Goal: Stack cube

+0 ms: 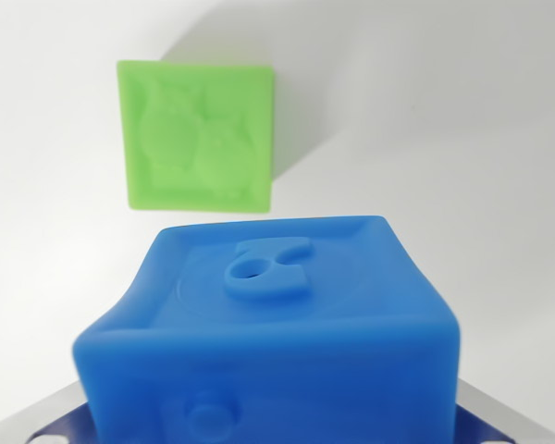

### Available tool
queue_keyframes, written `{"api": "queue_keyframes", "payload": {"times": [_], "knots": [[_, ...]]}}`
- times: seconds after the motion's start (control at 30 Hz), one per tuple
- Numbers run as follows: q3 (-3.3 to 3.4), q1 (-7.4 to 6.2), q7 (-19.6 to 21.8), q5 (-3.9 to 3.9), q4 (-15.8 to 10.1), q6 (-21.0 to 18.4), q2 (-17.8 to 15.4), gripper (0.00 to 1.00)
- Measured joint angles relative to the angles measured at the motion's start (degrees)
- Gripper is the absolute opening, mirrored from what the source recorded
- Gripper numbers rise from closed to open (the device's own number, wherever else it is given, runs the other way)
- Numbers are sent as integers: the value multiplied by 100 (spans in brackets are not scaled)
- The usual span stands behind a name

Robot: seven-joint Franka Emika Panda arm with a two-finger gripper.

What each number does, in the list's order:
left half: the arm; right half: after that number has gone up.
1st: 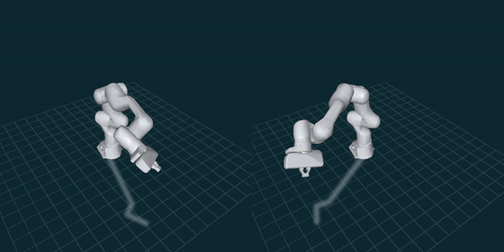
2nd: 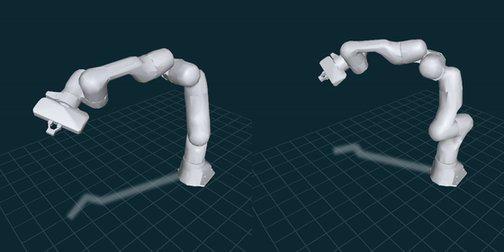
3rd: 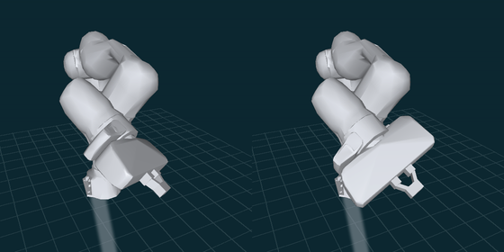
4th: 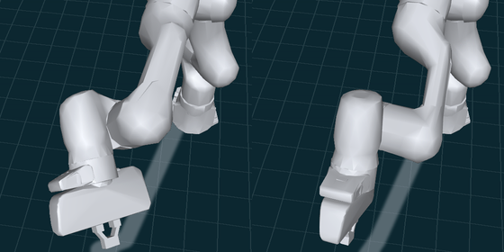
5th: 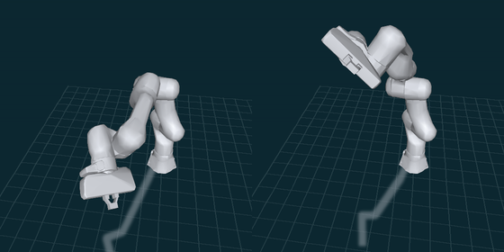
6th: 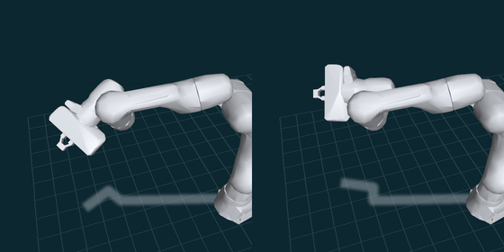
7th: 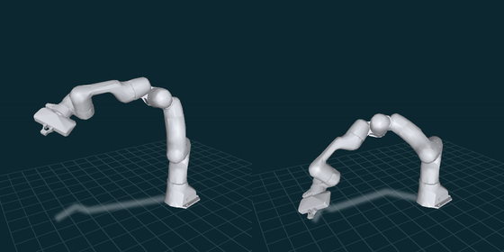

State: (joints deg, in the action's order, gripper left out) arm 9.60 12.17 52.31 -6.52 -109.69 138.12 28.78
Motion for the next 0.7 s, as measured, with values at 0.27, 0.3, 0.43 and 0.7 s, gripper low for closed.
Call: {"api": "queue_keyframes", "payload": {"times": [0.27,0.3,0.43,0.7], "knots": [[-35,-18,74,-3,326,-116,206,0],[-40,-19,85,-3,368,-130,234,0],[-59,-22,122,-4,523,-190,333,0],[-96,-31,192,-4,858,-316,540,0]]}}
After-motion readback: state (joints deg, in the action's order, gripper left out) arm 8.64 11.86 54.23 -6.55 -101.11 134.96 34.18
